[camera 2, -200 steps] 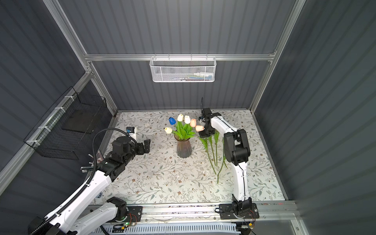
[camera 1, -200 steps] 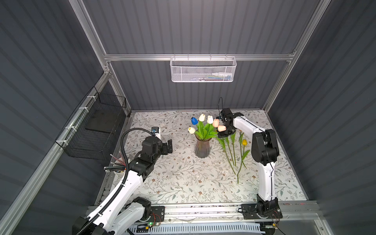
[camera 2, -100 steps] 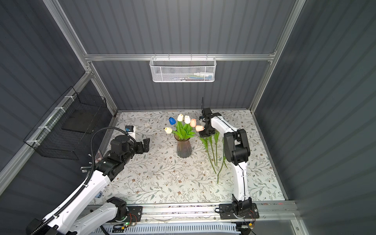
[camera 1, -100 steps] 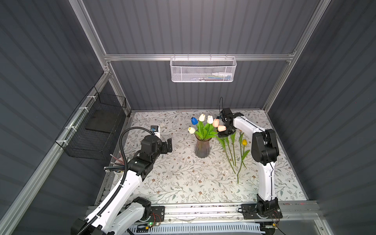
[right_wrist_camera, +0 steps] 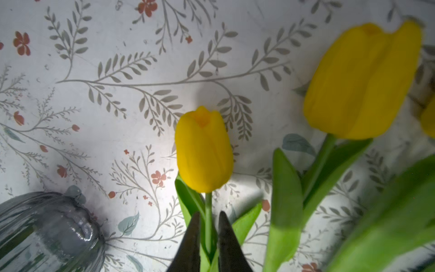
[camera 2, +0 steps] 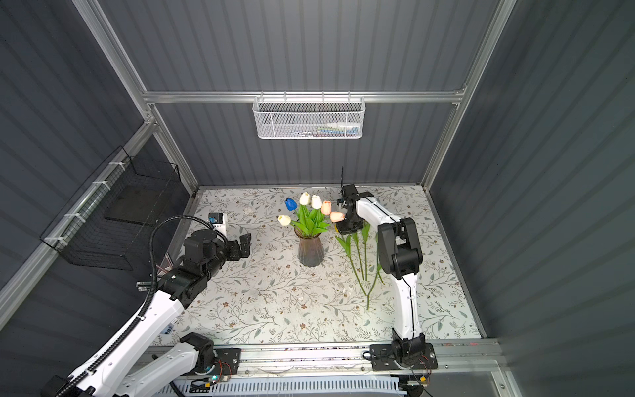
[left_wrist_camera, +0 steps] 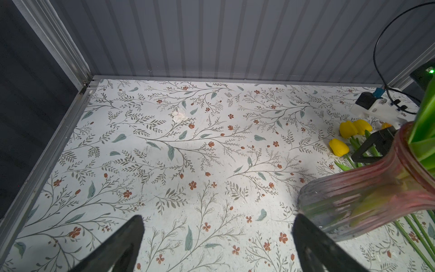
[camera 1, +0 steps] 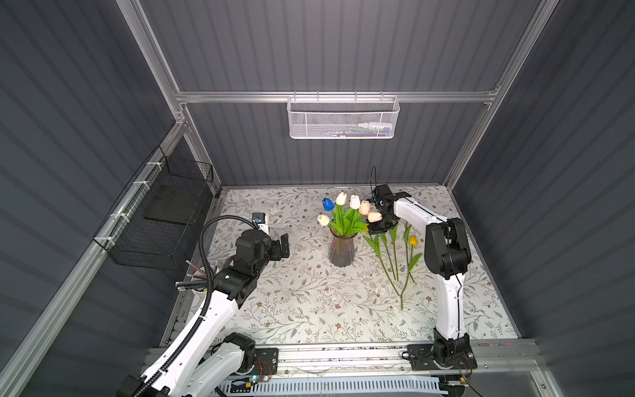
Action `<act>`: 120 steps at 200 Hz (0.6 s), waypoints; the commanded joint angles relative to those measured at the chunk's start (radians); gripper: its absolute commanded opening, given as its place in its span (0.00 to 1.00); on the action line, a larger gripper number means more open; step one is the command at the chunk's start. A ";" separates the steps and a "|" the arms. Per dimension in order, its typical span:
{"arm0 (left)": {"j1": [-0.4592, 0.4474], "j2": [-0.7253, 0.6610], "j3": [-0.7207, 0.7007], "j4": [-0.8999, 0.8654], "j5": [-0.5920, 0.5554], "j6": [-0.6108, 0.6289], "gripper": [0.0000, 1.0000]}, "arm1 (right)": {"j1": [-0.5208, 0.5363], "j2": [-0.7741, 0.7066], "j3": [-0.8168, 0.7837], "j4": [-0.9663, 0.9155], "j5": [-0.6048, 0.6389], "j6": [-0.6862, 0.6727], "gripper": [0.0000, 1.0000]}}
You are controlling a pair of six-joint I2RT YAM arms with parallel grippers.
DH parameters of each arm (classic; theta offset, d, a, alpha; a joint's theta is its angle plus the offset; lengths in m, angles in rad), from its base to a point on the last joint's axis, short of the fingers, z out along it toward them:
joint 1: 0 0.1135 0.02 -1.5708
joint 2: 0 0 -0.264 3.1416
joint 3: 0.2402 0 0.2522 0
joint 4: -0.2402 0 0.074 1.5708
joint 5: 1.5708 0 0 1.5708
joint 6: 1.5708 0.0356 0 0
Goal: Pick out yellow flowers from the vase
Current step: Place the flower at the center of the board.
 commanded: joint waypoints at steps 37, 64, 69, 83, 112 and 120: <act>0.002 -0.013 0.016 -0.010 -0.018 0.001 1.00 | -0.001 -0.166 -0.129 0.017 -0.002 0.055 0.21; 0.002 -0.008 0.011 -0.001 -0.022 -0.002 1.00 | -0.010 -0.346 -0.303 0.076 0.064 0.119 0.28; 0.002 -0.007 0.010 0.001 -0.024 -0.002 0.99 | -0.017 -0.373 -0.330 0.082 0.080 0.132 0.28; 0.003 -0.002 0.010 0.006 -0.024 -0.002 0.99 | -0.042 -0.440 -0.401 0.090 0.109 0.170 0.29; 0.002 0.009 0.002 0.021 -0.028 -0.002 0.99 | -0.118 -0.535 -0.510 0.112 0.154 0.237 0.31; 0.002 0.012 -0.001 0.025 -0.035 -0.002 1.00 | -0.140 -0.551 -0.532 0.123 0.158 0.252 0.31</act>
